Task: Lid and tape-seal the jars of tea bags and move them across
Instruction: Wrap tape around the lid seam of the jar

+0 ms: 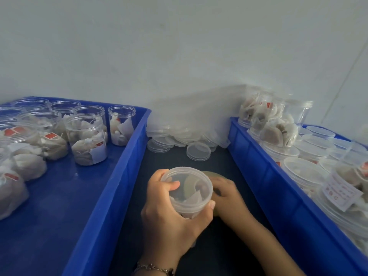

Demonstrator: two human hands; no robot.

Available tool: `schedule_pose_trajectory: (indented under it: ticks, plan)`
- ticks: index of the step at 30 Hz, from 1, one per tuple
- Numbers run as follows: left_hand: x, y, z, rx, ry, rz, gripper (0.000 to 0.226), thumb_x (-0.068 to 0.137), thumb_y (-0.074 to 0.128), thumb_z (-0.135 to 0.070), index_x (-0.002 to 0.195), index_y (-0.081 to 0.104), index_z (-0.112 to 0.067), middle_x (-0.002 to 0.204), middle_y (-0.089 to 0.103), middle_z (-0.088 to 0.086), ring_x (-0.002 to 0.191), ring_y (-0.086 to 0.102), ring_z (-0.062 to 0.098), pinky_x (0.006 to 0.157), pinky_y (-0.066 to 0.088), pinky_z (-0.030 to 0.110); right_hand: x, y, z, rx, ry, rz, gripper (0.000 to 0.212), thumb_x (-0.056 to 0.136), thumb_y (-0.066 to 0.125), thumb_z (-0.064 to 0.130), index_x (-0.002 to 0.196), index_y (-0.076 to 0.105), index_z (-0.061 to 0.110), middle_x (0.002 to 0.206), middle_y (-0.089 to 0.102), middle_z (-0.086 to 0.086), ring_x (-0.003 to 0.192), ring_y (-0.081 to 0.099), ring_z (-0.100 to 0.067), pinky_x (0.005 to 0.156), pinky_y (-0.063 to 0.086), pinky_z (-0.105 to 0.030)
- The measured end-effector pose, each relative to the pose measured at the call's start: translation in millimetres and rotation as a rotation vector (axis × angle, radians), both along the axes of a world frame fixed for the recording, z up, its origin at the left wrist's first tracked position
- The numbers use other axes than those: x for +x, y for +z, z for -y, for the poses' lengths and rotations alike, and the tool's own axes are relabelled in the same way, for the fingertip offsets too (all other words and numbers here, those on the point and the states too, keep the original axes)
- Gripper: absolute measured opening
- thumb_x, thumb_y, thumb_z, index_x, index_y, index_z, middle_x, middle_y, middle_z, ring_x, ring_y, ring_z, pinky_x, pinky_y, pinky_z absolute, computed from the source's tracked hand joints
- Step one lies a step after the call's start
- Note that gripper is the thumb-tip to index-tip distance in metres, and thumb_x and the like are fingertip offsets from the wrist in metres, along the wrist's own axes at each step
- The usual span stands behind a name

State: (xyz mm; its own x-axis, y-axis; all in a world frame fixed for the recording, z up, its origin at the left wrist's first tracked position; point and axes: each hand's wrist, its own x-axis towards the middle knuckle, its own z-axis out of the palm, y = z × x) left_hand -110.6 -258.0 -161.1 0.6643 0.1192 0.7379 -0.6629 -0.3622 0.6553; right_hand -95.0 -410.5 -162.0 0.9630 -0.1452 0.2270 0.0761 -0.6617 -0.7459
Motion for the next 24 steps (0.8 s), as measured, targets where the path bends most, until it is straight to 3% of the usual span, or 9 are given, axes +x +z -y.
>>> schedule_pose_trajectory:
  ticks: [3, 5, 7, 11, 15, 20, 24]
  plan:
    - [-0.3, -0.7, -0.3, 0.015, 0.001, 0.012, 0.066, 0.056, 0.066, -0.062, 0.102, 0.041, -0.022, 0.122, 0.051, 0.001, 0.101, 0.052, 0.007, 0.072, 0.044, 0.006, -34.7, 13.8, -11.4, 0.607, -0.114, 0.162, 0.023, 0.090, 0.055, 0.024, 0.084, 0.075, 0.033, 0.091, 0.073, 0.008, 0.087, 0.066, -0.005, 0.082, 0.051, -0.035]
    - [-0.8, -2.5, -0.8, 0.016, 0.001, 0.017, 0.066, 0.057, 0.065, -0.063, 0.104, 0.041, -0.023, 0.122, 0.047, -0.002, 0.102, 0.051, 0.004, 0.073, 0.042, 0.002, -50.5, 17.2, -20.3, 0.732, -0.068, 0.144, 0.021, 0.077, 0.059, 0.038, 0.087, 0.076, 0.031, 0.092, 0.073, 0.003, 0.089, 0.068, -0.010, 0.080, 0.052, -0.036]
    - [-0.1, -3.9, -1.2, -0.003, -0.006, 0.020, 0.067, 0.058, 0.066, -0.063, 0.106, 0.041, -0.023, 0.123, 0.046, -0.003, 0.105, 0.046, -0.002, 0.076, 0.042, 0.000, -58.8, 21.2, -27.8, 0.722, -0.008, 0.153, 0.033, 0.065, 0.061, 0.042, 0.088, 0.077, 0.025, 0.094, 0.074, 0.004, 0.090, 0.068, -0.010, 0.076, 0.055, -0.030]
    - [0.3, -7.0, 0.6, -0.014, -0.012, 0.022, 0.068, 0.059, 0.067, -0.061, 0.109, 0.042, -0.023, 0.125, 0.045, -0.003, 0.109, 0.043, -0.004, 0.082, 0.039, -0.001, -63.3, 24.7, -29.2, 0.679, -0.040, 0.236, 0.027, 0.061, 0.066, 0.031, 0.085, 0.076, 0.024, 0.087, 0.074, 0.009, 0.082, 0.068, -0.003, 0.066, 0.050, -0.011]
    - [0.6, -8.1, 1.0, -0.022, -0.012, 0.022, 0.069, 0.059, 0.068, -0.061, 0.109, 0.042, -0.022, 0.126, 0.046, -0.001, 0.110, 0.045, -0.002, 0.083, 0.038, -0.001, -61.4, 23.5, -32.3, 0.605, -0.104, 0.244, 0.013, 0.073, 0.070, 0.019, 0.083, 0.074, 0.027, 0.083, 0.073, 0.015, 0.081, 0.067, 0.001, 0.069, 0.050, -0.010]
    - [0.5, -8.3, 1.3, -0.011, -0.005, 0.031, 0.070, 0.060, 0.069, -0.059, 0.110, 0.043, -0.019, 0.125, 0.045, 0.001, 0.111, 0.043, -0.004, 0.083, 0.036, -0.002, -60.1, 23.0, -37.7, 0.566, -0.187, 0.253, 0.014, 0.084, 0.066, 0.014, 0.084, 0.072, 0.026, 0.080, 0.071, 0.016, 0.079, 0.065, 0.002, 0.067, 0.048, -0.008]
    - [0.7, -8.6, 1.3, -0.013, 0.001, 0.013, 0.070, 0.058, 0.069, -0.058, 0.110, 0.042, -0.019, 0.126, 0.046, 0.000, 0.111, 0.045, 0.002, 0.084, 0.036, -0.002, -61.1, 27.9, -38.2, 0.673, -0.213, 0.215, 0.017, 0.085, 0.063, 0.012, 0.075, 0.074, 0.021, 0.072, 0.070, 0.010, 0.068, 0.062, 0.001, 0.060, 0.047, -0.009]
